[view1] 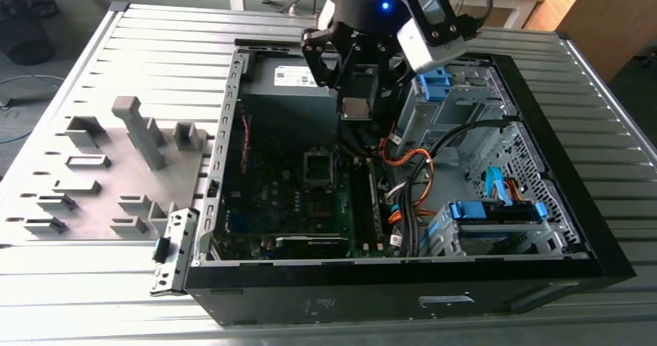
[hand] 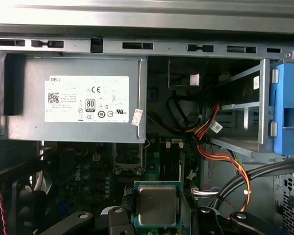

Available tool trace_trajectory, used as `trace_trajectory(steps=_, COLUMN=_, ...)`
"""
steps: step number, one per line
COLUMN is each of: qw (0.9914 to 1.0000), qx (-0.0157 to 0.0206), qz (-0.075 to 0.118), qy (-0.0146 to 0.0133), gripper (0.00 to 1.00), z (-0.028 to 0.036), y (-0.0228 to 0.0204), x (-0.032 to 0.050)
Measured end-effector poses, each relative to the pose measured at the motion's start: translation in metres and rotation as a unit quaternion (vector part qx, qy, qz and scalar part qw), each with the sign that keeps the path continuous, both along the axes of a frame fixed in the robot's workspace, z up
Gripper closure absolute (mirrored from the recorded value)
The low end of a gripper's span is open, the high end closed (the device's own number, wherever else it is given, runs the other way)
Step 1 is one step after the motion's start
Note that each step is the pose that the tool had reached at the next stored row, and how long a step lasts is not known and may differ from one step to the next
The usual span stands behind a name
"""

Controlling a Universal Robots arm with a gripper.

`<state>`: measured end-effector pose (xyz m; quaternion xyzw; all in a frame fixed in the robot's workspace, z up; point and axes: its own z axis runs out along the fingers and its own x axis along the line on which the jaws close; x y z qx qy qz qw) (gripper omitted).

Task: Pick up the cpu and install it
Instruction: 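Pick up the cpu and move it towards the insertion slot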

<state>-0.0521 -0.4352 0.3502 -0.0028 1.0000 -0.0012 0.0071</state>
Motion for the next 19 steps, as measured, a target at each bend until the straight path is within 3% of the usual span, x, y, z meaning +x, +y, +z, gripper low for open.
trace_trajectory(steps=19, qw=1.0, qx=-0.0001, qz=0.0, qy=0.0, gripper=0.53, z=-0.0307, y=-0.0132, x=-0.001)
